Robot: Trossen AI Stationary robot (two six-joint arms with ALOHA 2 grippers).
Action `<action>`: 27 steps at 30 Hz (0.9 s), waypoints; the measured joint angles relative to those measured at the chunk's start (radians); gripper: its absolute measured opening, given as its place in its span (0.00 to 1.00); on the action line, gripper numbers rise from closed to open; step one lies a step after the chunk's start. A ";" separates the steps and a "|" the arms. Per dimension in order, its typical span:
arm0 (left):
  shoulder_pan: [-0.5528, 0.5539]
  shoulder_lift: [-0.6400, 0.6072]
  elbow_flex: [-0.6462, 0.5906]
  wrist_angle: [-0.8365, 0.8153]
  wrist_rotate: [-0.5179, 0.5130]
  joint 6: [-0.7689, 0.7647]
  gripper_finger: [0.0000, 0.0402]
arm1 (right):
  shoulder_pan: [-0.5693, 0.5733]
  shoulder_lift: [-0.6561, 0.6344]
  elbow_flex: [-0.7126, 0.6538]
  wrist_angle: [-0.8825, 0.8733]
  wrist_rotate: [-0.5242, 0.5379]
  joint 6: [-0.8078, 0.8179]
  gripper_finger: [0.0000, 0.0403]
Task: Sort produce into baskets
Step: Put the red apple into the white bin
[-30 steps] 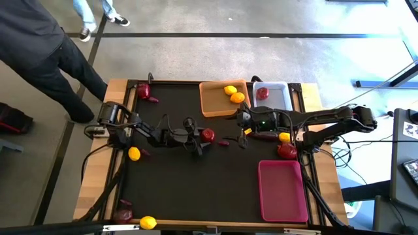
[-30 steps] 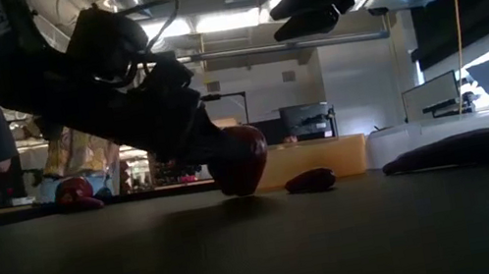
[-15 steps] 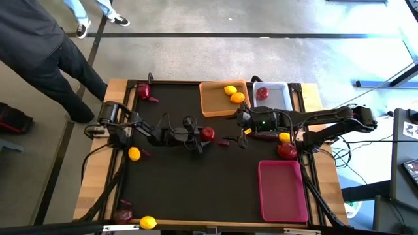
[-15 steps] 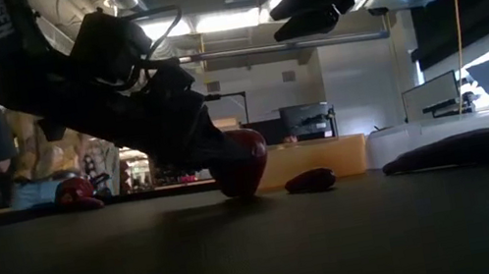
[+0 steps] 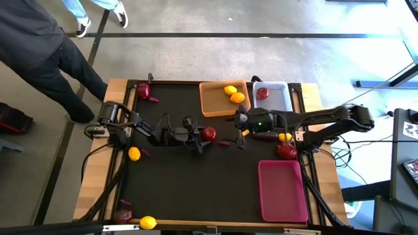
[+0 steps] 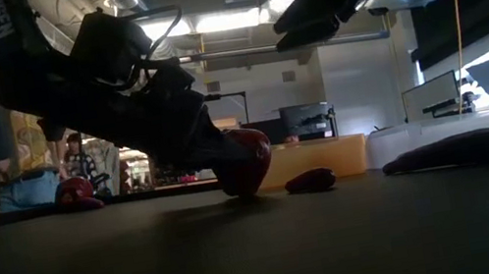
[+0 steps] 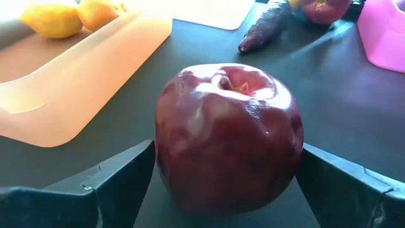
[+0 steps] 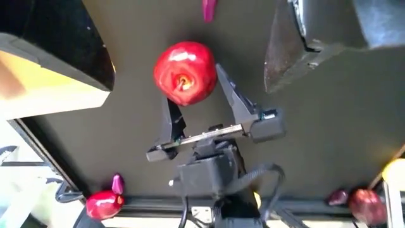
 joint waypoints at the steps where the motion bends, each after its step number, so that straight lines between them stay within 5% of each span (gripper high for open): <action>1: 0.000 0.000 0.000 0.001 0.000 0.000 0.90 | 0.000 0.023 0.000 0.013 0.003 -0.010 0.88; 9: 0.000 0.000 0.000 0.002 0.000 0.001 0.91 | 0.000 0.203 0.002 0.152 0.010 -0.023 0.88; 27: 0.000 0.000 0.000 -0.005 0.000 0.002 0.91 | -0.095 0.461 0.255 -0.057 -0.151 -0.127 0.88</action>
